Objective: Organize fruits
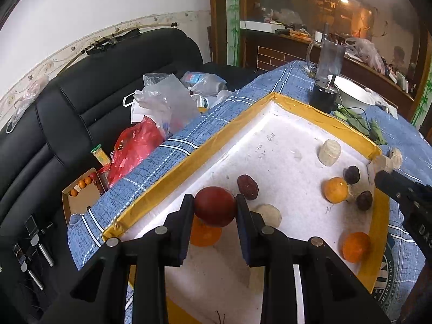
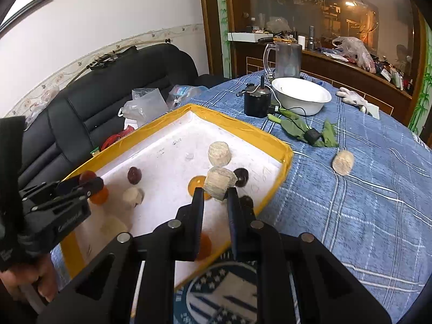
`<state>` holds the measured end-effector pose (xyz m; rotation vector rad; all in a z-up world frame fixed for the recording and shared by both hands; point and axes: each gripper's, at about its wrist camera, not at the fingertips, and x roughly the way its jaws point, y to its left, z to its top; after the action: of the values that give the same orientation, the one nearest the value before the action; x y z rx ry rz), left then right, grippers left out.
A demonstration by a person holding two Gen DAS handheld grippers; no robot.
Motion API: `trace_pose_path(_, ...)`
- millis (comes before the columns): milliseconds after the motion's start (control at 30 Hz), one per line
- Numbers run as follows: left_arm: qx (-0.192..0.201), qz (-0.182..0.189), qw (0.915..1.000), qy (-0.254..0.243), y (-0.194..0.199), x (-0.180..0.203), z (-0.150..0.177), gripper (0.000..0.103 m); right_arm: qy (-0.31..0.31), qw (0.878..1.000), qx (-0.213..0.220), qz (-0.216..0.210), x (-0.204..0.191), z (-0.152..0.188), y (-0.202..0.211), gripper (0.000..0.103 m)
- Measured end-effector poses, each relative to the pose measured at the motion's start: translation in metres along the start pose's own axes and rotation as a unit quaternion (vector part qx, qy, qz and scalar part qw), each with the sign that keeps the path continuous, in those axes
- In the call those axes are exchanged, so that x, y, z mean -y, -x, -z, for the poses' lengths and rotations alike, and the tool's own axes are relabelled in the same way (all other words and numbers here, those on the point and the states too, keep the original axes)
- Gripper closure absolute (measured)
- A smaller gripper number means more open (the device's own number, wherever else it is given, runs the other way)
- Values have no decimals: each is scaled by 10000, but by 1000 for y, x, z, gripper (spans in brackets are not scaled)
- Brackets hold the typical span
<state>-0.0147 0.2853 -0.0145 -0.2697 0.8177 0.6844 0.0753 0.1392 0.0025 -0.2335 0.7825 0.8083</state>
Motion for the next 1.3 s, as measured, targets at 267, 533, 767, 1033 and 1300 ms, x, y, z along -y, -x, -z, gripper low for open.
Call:
trace_pose_path(267, -79, -40, 9999, -54, -5, 1, -2, 73, -49, 9999, -105, -54, 4, -15, -25, 84)
trace_pose_path(533, -176, -111, 9997, -86, -14, 7, -7, 73, -42, 9995, -289, -70, 7, -23, -49, 84)
trace_pose_path(767, -256, -140, 9996, -68, -18, 7, -7, 72, -13, 9991, -416, -114, 6, -26, -63, 83)
trace_pose_path(1033, -220, -154, 9995, 174, -15, -2, -9, 32, 5, 9982, -593, -79, 6, -25, -74, 83)
trace_pose_path(1300, -116, 112, 9997, 206, 6, -4, -3, 17, 81, 9985, -535, 125, 6, -27, -60, 35)
